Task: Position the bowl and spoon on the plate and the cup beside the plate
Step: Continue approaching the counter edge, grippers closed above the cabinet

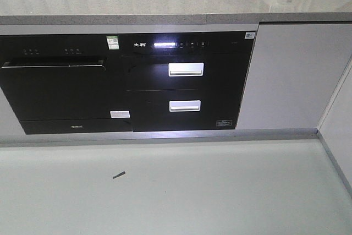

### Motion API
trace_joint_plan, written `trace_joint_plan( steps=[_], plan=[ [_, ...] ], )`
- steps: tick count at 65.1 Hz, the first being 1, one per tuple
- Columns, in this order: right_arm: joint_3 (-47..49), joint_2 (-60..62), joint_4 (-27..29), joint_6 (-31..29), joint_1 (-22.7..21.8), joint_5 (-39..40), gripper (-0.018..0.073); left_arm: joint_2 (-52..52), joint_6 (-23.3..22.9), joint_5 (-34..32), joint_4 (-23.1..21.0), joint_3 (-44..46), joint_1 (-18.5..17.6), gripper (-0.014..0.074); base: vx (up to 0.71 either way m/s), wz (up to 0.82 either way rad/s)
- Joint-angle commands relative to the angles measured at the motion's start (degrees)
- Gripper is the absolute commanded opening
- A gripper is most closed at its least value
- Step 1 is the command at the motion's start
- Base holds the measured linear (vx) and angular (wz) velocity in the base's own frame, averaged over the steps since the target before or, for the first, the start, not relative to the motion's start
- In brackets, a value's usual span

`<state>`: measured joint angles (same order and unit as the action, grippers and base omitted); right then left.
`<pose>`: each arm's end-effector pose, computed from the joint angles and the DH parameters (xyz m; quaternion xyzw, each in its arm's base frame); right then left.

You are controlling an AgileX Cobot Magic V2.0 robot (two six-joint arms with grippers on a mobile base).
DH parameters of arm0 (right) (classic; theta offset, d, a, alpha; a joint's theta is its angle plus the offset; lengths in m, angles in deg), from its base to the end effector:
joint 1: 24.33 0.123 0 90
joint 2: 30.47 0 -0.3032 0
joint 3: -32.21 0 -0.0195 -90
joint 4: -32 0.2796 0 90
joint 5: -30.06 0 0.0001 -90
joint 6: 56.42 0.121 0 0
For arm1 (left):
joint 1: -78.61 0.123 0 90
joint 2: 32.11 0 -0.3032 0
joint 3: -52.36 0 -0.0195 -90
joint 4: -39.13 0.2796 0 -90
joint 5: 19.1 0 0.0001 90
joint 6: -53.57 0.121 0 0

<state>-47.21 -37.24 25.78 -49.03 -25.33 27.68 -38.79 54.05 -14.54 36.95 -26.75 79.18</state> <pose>0.0975 -0.0023 0.1997 0.0149 0.6980 -0.0005 0.7160 0.0973 0.0006 0.1974 -0.0129 0.7091 -0.0080 0.7049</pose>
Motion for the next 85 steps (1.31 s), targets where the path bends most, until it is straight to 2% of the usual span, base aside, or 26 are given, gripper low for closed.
trace_joint_plan(
  steps=[1,85],
  plan=[
    [-0.8,0.8,-0.6,-0.3,-0.4,4.2,-0.0002,1.0,-0.5,-3.9,-0.1,-1.8,0.1,-0.0006,0.06,0.0],
    [-0.8,0.8,-0.6,-0.3,-0.4,4.2,-0.0002,1.0,-0.5,-3.9,-0.1,-1.8,0.1,-0.0006,0.06,0.01]
  ],
)
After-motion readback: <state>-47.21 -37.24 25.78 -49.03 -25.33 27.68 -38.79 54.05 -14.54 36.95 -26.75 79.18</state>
